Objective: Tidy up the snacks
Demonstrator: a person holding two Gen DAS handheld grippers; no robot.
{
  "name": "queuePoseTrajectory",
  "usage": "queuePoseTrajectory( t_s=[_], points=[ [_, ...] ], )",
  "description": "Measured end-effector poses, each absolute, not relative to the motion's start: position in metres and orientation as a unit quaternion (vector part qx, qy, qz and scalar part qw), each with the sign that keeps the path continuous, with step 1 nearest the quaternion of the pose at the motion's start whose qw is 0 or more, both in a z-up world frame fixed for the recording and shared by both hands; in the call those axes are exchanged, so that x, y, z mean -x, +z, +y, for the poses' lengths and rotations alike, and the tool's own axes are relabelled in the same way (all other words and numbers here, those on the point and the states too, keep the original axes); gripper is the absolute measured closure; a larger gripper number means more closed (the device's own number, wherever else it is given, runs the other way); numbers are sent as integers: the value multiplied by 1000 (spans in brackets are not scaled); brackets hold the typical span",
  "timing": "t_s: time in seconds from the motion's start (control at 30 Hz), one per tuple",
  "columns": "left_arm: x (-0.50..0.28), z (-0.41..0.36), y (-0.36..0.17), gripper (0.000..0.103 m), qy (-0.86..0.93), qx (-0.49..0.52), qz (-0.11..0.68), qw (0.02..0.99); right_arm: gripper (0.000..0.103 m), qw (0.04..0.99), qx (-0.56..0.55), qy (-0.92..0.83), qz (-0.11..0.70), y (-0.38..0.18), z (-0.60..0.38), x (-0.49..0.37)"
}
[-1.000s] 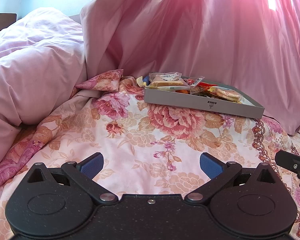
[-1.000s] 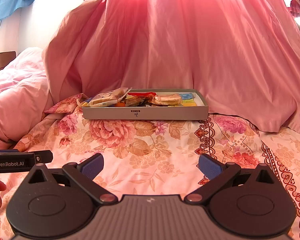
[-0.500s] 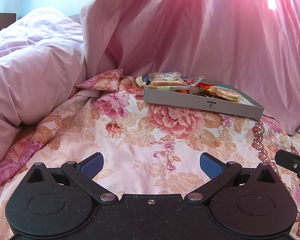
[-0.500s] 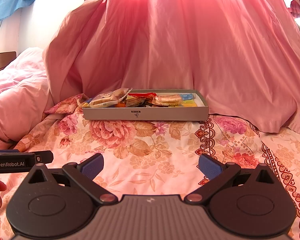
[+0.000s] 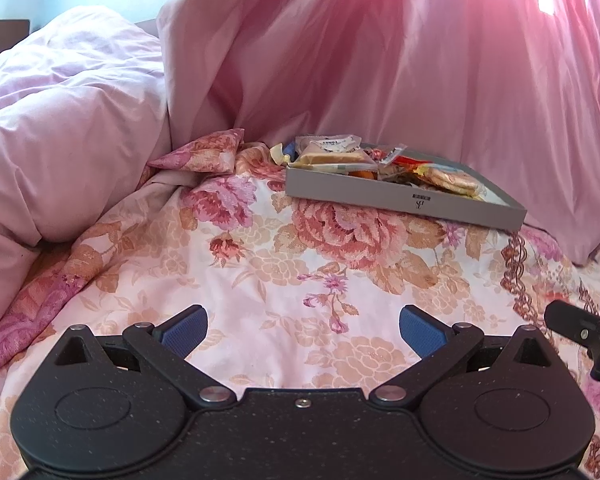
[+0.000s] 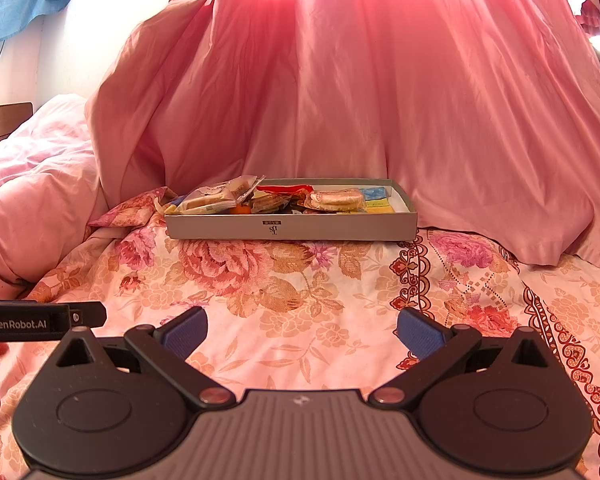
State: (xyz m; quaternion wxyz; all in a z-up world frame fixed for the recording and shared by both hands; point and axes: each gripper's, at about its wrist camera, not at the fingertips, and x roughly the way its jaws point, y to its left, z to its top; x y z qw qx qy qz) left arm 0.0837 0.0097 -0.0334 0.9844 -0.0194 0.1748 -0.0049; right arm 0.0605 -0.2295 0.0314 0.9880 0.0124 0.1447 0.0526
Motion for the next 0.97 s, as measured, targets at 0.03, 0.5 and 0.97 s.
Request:
queuePoseTrajectory(
  t_s=[0.03,0.5,0.97],
  points=[
    [-84,9,-34,2,-6,15,177,984,0,988,-12,53,145,31,-230,-60],
    [-81,7,-33,3,-16,9,175,984,0,988,-12,53,146,31,-229,-59],
    [-82,7,-33,3,-16,7,174,985,0,988,-12,53,146,31,-229,-59]
  ],
)
